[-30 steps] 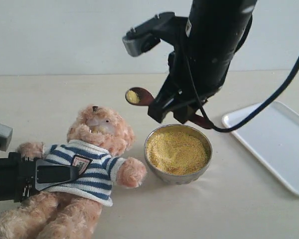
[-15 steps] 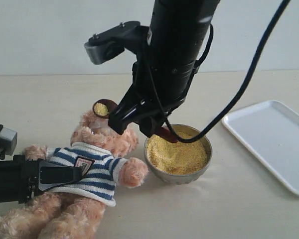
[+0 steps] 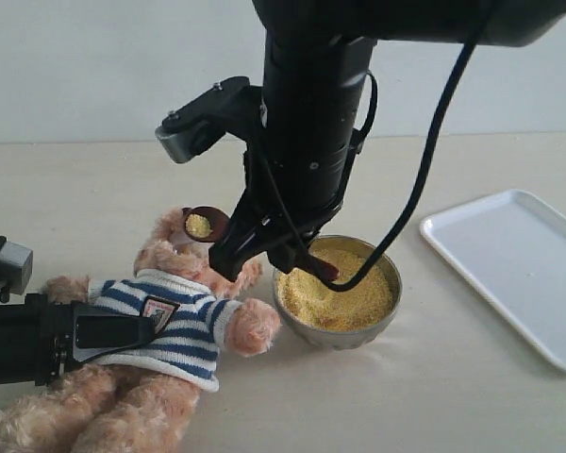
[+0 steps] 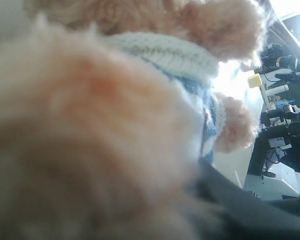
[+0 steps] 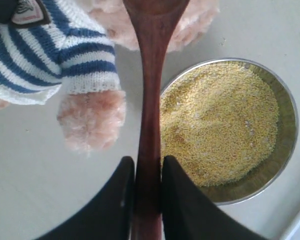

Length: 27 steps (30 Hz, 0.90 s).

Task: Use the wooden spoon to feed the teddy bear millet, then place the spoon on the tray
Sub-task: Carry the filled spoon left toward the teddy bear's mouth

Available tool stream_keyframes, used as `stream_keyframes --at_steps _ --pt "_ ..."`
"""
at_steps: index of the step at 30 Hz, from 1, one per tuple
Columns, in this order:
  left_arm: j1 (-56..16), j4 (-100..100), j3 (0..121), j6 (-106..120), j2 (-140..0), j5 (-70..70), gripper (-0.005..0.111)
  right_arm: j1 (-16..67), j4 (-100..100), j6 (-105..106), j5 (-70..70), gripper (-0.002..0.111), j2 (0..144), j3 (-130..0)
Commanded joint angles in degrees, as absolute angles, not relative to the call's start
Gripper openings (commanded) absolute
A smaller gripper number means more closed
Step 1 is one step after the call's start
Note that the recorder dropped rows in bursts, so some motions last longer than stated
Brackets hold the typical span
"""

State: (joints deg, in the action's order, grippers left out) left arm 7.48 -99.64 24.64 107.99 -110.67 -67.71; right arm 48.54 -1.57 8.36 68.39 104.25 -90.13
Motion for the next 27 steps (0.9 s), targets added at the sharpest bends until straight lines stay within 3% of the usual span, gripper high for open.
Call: stream_keyframes --at_steps 1,10,27 --pt "7.28 -99.95 24.78 108.25 -110.63 -69.96 0.005 48.65 -5.17 8.46 67.91 0.000 104.15 -90.44" --pt "7.28 -99.95 24.78 109.11 -110.63 -69.96 0.005 56.17 -22.06 7.21 66.54 0.000 106.02 -90.44" --pt "7.28 -99.95 24.78 109.11 -110.63 -69.96 0.005 61.09 -35.12 7.39 67.70 0.000 108.14 -90.44"
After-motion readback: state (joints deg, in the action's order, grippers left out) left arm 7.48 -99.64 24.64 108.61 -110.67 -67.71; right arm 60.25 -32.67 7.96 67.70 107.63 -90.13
